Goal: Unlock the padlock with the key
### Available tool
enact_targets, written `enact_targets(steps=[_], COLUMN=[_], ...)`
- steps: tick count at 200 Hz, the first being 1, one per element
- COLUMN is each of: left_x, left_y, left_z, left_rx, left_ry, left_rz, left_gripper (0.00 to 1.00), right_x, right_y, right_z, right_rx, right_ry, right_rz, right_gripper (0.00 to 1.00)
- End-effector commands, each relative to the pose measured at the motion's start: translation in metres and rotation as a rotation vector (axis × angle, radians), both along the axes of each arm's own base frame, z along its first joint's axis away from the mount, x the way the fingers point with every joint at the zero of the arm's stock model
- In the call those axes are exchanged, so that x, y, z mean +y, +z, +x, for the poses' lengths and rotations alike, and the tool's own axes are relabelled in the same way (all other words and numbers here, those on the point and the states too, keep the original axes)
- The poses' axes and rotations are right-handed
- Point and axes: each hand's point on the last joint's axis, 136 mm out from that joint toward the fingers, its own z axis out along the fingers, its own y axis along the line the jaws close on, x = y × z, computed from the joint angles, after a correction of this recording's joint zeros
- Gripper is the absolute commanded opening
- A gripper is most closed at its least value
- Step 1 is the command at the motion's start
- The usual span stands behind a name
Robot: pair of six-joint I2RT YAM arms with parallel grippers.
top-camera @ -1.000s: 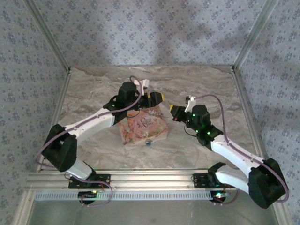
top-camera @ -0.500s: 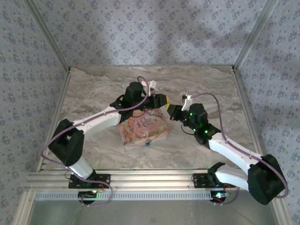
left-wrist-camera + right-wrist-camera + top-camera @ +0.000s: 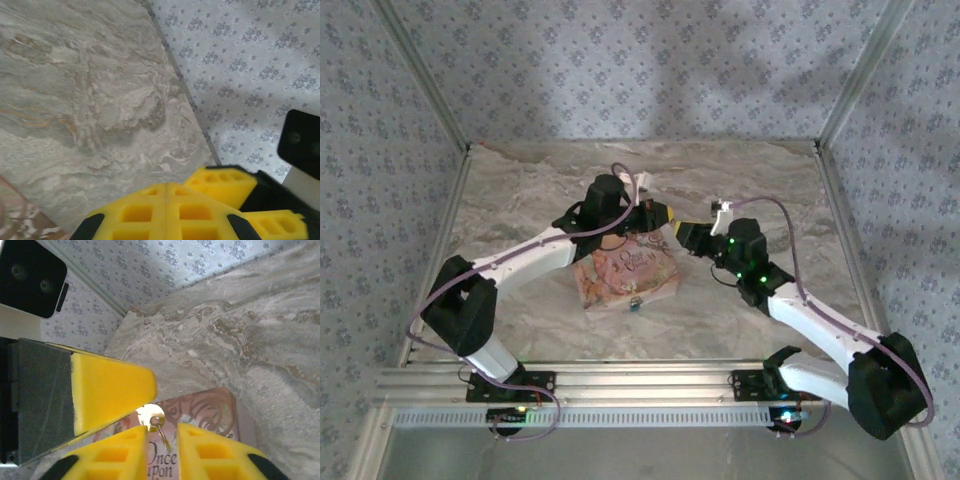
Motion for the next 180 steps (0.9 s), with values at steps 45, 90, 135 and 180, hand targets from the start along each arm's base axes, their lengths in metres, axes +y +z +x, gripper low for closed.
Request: enact_targets(steps=[45, 90, 135, 180], left_x=[0.037, 0.032, 0.031, 0.03], left_y=[0.037, 0.045, 0.048, 0.049], left_z=[-0.006, -0.02, -0.021, -0.023], left_rx=[-0.131, -0.139, -0.138, -0.136], left_ry=[-0.049, -0.146, -0.153, -0.163], left_rz=[0.057, 0.061, 0.047, 0.033], left_gripper=[0.0, 0.0, 0.0, 0.0], right_x=[-0.027, 0.003, 0.036, 0.058], right_y=[0.021, 0.054, 0.048, 0.043], right_z=[-0.005, -0.016, -0.018, -0.012], right_rx=[-0.052, -0.15, -0.13, -0.101], right_ry=[0.238, 0.392, 0.474, 0.517], right_rz=[0.182, 0.208, 0.204, 0.229], right_gripper=[0.69, 0.86, 0.81, 0.7])
